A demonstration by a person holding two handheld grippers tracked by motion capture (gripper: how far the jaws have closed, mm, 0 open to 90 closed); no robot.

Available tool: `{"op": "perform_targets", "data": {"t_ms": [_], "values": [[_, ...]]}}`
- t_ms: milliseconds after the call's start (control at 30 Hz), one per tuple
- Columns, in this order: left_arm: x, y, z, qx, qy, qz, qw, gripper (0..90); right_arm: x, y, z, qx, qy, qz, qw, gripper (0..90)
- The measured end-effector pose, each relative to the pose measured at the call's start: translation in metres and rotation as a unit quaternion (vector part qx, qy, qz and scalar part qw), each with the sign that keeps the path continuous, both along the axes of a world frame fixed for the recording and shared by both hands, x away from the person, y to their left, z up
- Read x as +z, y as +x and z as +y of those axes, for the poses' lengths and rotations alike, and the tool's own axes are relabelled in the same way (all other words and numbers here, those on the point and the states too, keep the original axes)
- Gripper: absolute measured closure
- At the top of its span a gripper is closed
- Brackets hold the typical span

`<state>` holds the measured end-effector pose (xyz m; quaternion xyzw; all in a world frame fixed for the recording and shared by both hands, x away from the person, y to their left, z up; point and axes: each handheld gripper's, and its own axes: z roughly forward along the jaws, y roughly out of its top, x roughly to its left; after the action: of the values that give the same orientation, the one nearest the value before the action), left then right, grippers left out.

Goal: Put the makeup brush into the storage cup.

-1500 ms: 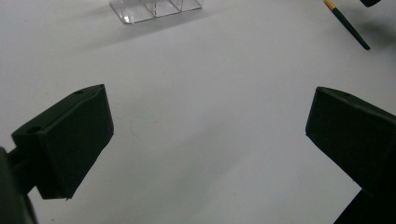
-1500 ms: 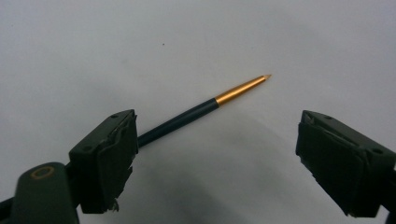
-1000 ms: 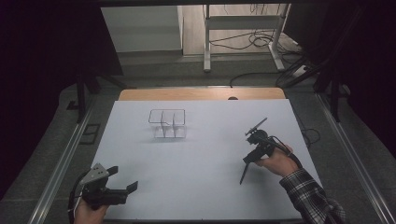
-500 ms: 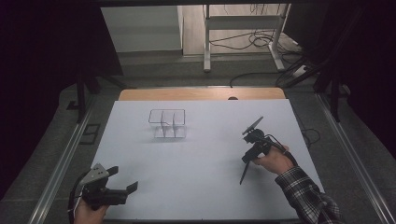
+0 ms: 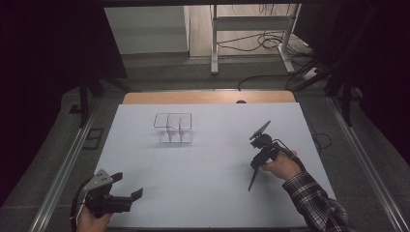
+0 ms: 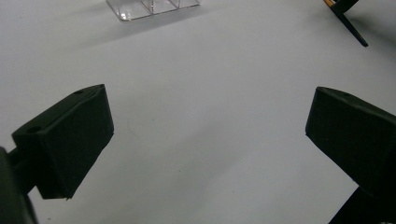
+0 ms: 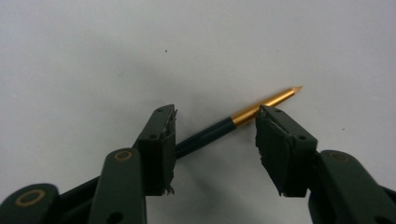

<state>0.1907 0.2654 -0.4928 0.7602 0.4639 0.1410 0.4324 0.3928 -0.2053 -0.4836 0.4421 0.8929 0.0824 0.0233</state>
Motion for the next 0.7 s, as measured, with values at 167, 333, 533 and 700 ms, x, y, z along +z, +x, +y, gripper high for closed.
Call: {"op": "perform_targets", "data": {"t_ms": [167,333,533,700], "values": [[0.0000,0.0000,-0.0003,-0.001,0.001,0.001,1.0000,1.3,-0.0018,-0.0007,0.0012,0.002,0.001,0.009,1.0000,50.0],[-0.0001,0.0000,-0.0002,-0.001,0.000,0.001,1.0000,1.3,-0.0016,-0.0009,0.0008,-0.001,-0.002,0.014,0.9999,51.0],[-0.0002,0.0001,-0.0005,-0.002,0.001,0.001,1.0000,1.3,-0.0017,-0.0018,0.0010,-0.005,-0.001,0.018,0.9998,51.0],[-0.0003,0.0001,-0.0007,-0.002,0.002,0.002,1.0000,1.3,-0.0032,-0.0023,0.0018,-0.011,-0.001,0.030,0.9995,49.7]]}}
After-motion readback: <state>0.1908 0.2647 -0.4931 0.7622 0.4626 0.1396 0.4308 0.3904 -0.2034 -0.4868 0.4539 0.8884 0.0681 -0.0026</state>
